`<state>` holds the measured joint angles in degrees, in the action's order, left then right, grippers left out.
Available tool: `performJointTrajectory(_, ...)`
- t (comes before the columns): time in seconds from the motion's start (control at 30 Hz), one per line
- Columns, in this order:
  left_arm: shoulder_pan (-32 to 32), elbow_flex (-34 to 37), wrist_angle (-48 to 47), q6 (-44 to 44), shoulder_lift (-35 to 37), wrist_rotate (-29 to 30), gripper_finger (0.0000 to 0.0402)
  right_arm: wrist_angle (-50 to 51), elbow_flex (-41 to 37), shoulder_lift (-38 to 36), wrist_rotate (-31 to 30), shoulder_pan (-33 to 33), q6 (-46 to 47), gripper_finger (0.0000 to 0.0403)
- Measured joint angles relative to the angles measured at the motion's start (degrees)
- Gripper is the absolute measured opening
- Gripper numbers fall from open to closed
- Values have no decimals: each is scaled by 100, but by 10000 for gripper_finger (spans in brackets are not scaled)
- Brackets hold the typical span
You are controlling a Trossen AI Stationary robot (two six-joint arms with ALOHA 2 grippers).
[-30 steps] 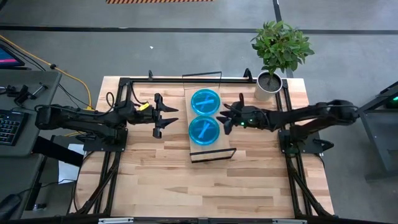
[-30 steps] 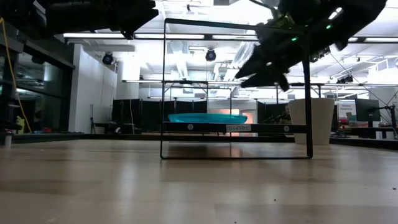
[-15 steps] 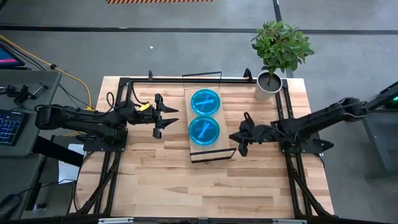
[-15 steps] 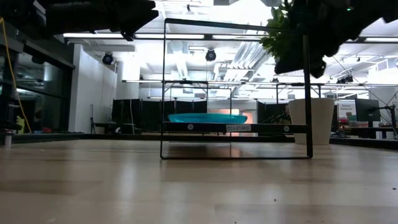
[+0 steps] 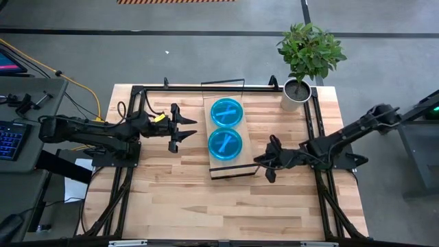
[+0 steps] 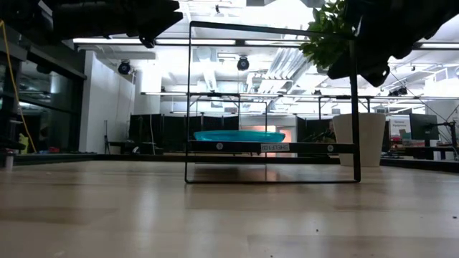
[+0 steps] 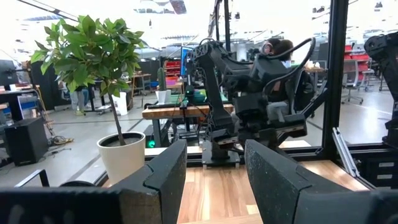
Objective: Place and stack plates onto a shelf
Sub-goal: Adjust the shelf, then return to Home Position
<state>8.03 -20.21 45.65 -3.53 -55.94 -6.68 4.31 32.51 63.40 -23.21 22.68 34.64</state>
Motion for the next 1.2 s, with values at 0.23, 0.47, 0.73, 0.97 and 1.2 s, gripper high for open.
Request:
performJointTrajectory(0.23,0,0,0,8,0,0,154,-233,-2,0,225,259,-19,1)
performJointTrajectory(0.47,0,0,0,28,0,0,154,-357,-2,2,230,441,-57,0)
performJointTrajectory(0.73,0,0,0,31,2,0,154,-938,-2,329,508,476,-204,0)
performJointTrajectory(0.97,0,0,-125,50,2,-2,154,-588,-2,171,617,476,-477,0)
performJointTrajectory(1.2,0,0,-387,51,2,-2,154,232,-2,-802,101,476,-833,0)
